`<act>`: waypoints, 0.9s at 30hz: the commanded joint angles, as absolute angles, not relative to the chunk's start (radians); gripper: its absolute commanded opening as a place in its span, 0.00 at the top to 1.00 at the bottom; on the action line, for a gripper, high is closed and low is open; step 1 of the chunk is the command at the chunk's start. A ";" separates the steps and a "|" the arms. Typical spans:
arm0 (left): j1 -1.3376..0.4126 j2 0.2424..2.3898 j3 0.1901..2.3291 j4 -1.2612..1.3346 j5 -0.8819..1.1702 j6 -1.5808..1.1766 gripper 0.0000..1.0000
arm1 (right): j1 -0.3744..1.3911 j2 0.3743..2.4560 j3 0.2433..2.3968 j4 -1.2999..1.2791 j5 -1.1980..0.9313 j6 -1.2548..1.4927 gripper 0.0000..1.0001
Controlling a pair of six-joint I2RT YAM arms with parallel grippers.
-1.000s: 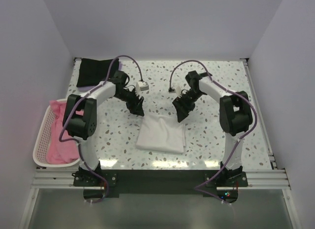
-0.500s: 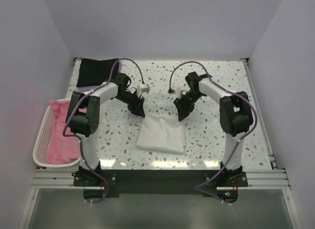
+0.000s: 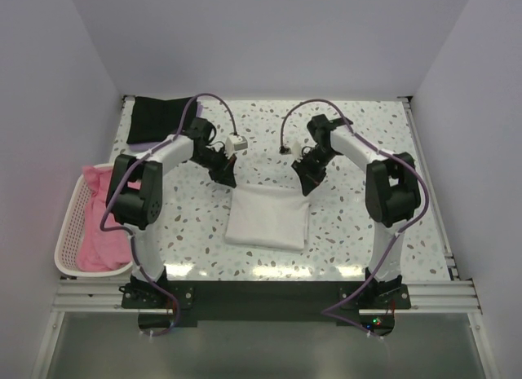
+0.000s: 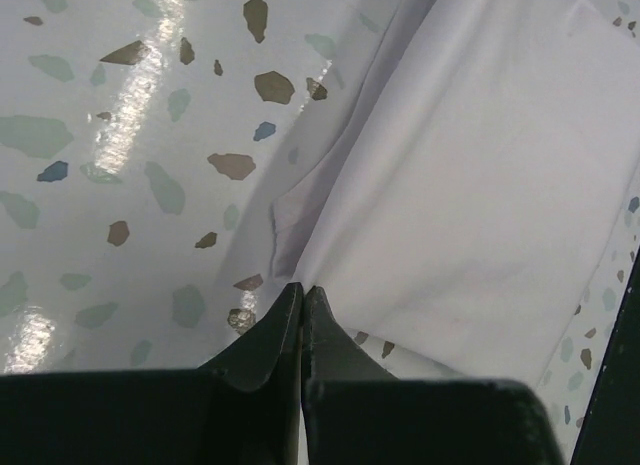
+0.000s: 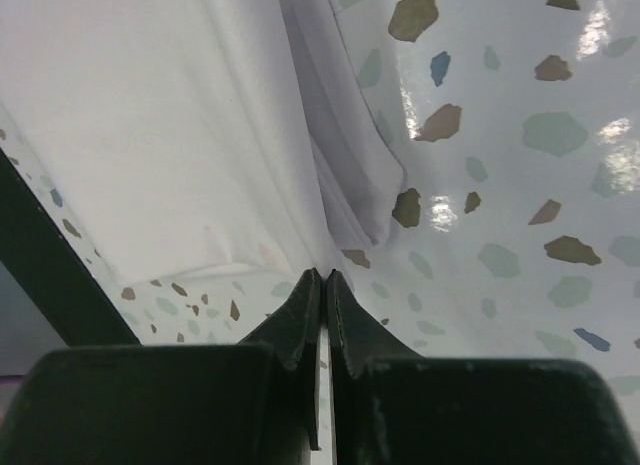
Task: Fold and stack the t-shirts
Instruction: Fold the tshirt
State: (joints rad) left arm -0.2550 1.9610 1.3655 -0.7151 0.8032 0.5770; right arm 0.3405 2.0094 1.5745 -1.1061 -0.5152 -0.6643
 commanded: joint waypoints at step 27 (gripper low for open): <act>-0.222 1.737 1.332 -0.509 0.730 0.359 0.42 | 0.321 1.956 1.777 -0.994 -0.503 -0.384 0.27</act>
